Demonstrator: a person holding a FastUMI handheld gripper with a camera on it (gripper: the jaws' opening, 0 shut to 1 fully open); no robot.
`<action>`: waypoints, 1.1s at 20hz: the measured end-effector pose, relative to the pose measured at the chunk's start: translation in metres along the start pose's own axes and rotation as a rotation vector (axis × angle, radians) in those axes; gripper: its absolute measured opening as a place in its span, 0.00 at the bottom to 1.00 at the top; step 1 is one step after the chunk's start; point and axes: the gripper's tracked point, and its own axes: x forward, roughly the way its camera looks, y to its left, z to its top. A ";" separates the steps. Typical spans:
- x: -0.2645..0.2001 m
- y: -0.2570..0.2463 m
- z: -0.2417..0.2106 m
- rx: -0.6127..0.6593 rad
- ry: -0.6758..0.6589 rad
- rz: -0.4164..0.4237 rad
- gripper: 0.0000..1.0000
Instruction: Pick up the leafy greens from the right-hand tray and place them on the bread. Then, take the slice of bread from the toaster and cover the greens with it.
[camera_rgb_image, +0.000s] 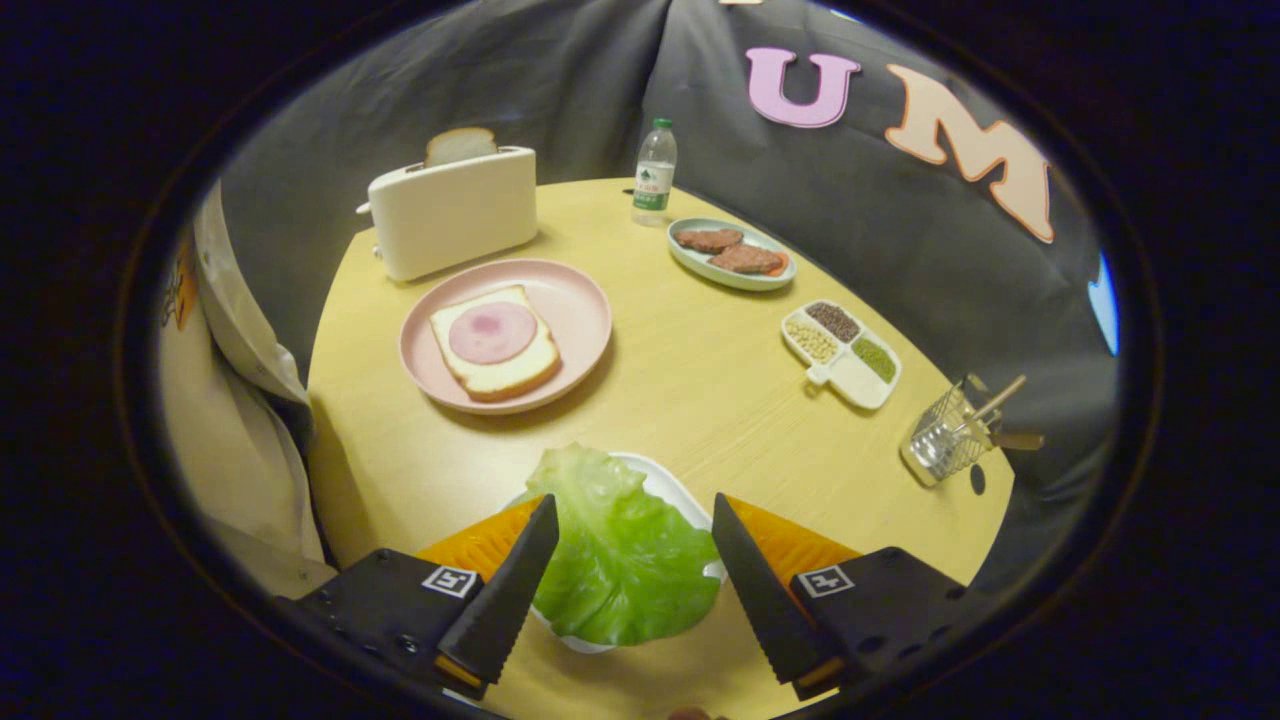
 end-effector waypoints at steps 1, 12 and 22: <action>0.003 0.001 -0.006 -0.002 0.014 0.006 1.00; 0.028 0.004 -0.042 0.021 0.139 0.050 0.98; 0.030 0.009 -0.046 0.105 0.180 0.069 0.85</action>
